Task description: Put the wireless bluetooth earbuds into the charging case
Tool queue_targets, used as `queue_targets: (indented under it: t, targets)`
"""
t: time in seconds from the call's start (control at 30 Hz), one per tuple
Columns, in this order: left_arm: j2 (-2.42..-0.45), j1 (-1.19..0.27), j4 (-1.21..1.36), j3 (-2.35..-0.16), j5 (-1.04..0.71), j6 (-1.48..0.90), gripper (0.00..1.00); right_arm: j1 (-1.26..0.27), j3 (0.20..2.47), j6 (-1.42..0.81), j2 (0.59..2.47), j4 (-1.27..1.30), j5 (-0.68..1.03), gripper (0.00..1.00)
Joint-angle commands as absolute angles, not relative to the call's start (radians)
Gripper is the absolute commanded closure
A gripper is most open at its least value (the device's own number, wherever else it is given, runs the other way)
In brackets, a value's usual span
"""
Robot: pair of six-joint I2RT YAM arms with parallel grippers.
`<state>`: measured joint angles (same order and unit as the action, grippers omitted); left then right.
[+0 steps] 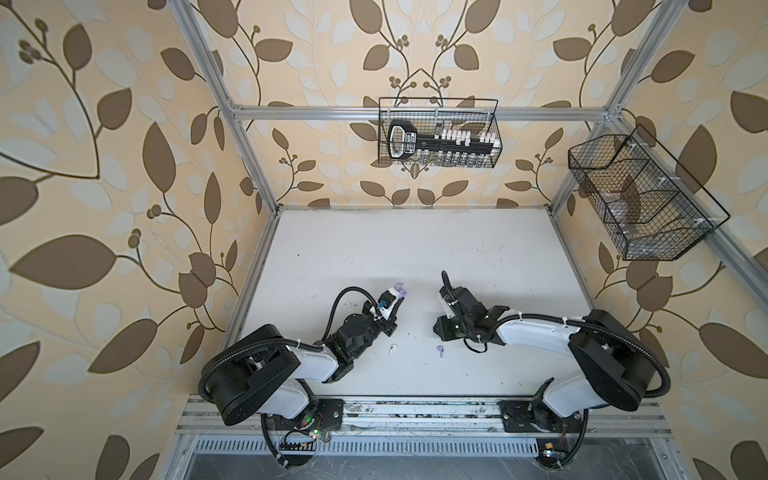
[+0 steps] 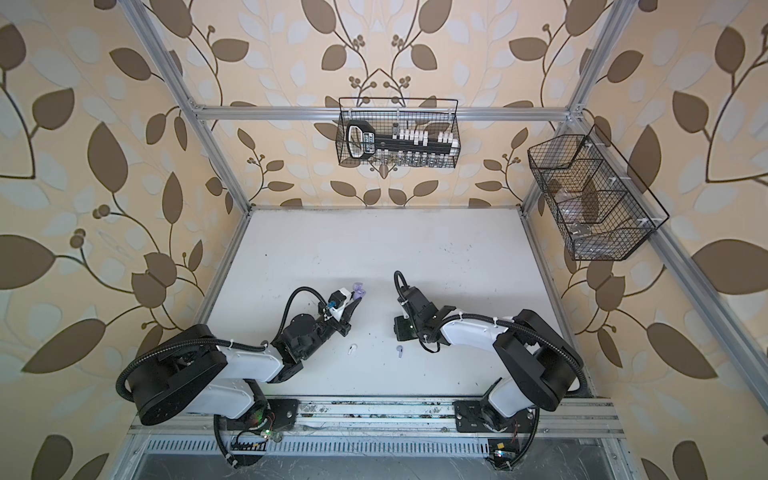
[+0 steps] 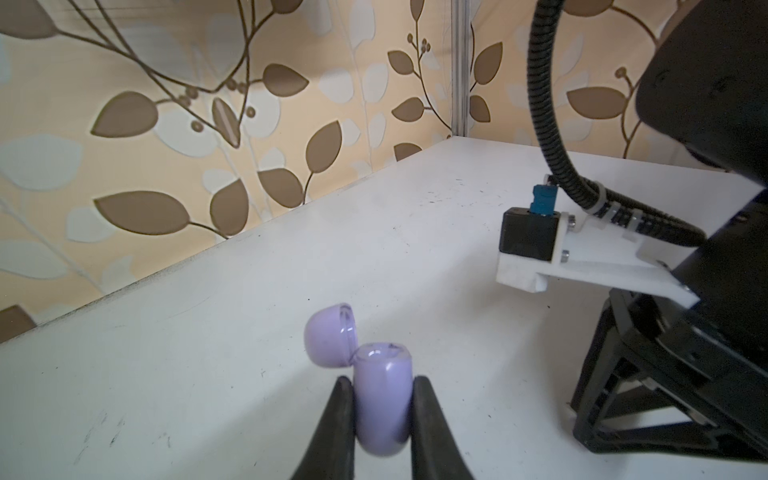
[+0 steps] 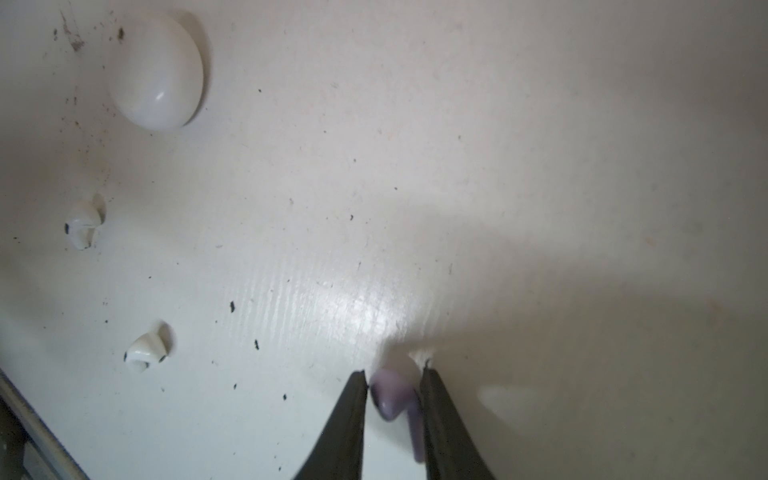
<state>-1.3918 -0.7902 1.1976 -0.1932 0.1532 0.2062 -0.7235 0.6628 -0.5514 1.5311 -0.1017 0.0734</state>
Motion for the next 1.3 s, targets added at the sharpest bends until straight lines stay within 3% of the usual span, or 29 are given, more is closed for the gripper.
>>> queue_targets:
  t: [0.0, 0.5, 1.27]
  targets:
    - [-1.363, -0.782, 1.233, -0.202, 0.137, 0.205, 1.00, -0.746, 0.695, -0.507, 1.576, -0.189, 0.027, 0.74]
    - [-1.360, -0.782, 1.224, -0.203, 0.132, 0.203, 1.00, -0.776, 0.721, -0.432, 1.584, -0.293, -0.020, 0.68]
    - [-1.360, -0.781, 1.224, -0.205, 0.133, 0.201, 1.00, -0.834, 0.821, -0.369, 1.664, -0.415, -0.081, 0.77]
